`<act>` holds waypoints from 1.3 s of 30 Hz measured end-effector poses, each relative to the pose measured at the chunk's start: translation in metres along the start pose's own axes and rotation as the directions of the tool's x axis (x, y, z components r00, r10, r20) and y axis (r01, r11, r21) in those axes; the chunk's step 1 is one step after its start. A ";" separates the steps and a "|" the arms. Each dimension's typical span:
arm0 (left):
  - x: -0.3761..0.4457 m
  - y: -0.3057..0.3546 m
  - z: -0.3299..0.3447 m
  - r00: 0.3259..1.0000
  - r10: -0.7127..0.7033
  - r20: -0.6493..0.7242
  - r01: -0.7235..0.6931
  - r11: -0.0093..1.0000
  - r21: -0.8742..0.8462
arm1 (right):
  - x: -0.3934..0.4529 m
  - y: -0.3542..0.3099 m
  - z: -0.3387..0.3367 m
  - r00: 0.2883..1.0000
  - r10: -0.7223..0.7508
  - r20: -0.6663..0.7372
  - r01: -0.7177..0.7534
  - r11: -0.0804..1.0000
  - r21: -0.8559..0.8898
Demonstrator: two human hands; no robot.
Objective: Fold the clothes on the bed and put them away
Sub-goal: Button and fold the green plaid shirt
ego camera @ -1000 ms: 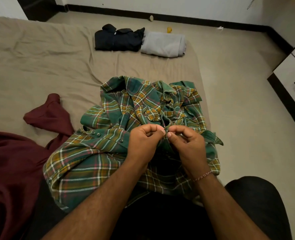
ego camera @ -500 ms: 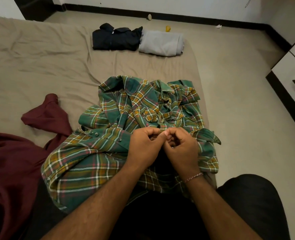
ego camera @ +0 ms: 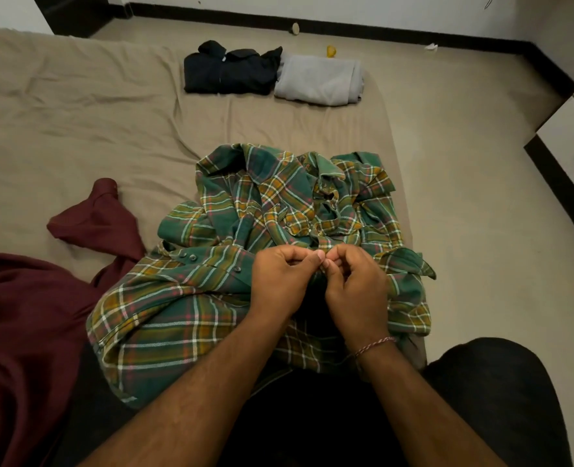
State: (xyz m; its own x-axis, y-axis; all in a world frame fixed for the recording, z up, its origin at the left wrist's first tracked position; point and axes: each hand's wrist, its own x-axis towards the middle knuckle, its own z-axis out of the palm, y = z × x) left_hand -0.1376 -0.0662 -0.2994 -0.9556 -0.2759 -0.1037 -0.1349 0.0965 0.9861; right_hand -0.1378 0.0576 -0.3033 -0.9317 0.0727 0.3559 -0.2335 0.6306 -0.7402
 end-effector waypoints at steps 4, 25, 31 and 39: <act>-0.004 0.003 0.003 0.999 0.038 0.004 -0.038 0.992 0.124 | -0.002 0.001 0.001 0.997 -0.066 0.035 0.070 0.992 -0.107; 0.014 0.010 -0.007 0.962 0.129 0.239 -0.172 0.971 0.168 | 0.013 -0.002 -0.013 0.952 0.136 0.274 -0.235 0.900 0.368; 0.007 0.022 -0.008 0.954 0.060 0.294 -0.116 0.977 0.176 | 0.014 0.006 -0.015 0.853 0.209 0.478 -0.411 0.834 0.369; 0.018 0.060 -0.055 0.808 0.140 0.573 -0.572 0.423 0.703 | 0.021 0.018 -0.038 0.817 0.088 0.570 -0.260 0.938 0.228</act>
State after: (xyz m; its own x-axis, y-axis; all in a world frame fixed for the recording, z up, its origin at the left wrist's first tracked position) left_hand -0.1482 -0.1176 -0.2349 -0.9409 0.3381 -0.0198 0.3048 0.8708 0.3857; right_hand -0.1508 0.1003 -0.2877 -0.9404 -0.3254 -0.0992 -0.0406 0.3970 -0.9169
